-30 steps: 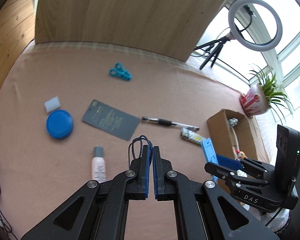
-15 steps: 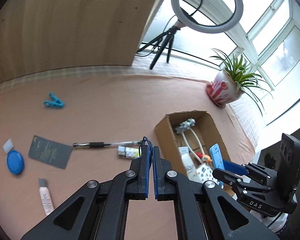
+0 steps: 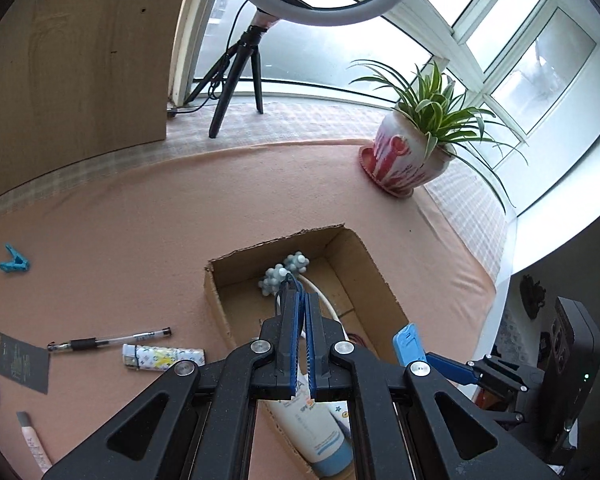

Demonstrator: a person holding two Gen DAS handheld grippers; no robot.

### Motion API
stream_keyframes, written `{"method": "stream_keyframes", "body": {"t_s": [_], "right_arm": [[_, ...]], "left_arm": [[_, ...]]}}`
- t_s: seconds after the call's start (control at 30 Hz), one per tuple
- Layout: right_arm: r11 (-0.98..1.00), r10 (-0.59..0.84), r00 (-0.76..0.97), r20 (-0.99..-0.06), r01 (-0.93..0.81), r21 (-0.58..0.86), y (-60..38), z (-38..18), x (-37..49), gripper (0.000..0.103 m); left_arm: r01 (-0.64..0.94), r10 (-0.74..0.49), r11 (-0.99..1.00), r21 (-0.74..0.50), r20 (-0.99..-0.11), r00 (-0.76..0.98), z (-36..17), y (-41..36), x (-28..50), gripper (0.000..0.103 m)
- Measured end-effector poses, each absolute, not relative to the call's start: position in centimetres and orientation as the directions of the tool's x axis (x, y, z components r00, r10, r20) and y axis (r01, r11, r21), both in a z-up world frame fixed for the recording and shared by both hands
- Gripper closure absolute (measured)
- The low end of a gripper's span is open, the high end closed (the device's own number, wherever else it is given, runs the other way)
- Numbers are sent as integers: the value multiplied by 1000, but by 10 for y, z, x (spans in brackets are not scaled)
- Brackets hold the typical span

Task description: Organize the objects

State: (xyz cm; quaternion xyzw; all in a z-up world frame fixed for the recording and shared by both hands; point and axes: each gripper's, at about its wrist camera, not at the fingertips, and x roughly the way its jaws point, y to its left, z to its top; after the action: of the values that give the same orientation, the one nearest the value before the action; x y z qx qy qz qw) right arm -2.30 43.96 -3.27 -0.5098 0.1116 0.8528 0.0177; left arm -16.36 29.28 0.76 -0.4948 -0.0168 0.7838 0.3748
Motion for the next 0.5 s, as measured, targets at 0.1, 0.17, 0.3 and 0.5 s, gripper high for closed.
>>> {"method": "stream_keyframes", "body": {"t_s": [0.1,0.17,0.3,0.5], "right_arm": [[-973,-85,-476,-875,-151,176,445,-36,-22,70],[-971,-88,-476,-875,-155,182,447,-38,-22,70],[-970,-92,-474,-876,-157,187,448,-39,-21,70],[-970,-105,-470,-876,-147,195,446,-41,-23,70]], "left_arm": [[-568,596,-720,-398,-774,-214,-2,308,-165,101],[-568,591,-721,-396,-779,-207,-8,314,-164,101],[-568,578,-727,-385,-790,-205,-14,322,-165,101],[-576,560,-731,-367,-804,-199,-20,326,-164,101]]}}
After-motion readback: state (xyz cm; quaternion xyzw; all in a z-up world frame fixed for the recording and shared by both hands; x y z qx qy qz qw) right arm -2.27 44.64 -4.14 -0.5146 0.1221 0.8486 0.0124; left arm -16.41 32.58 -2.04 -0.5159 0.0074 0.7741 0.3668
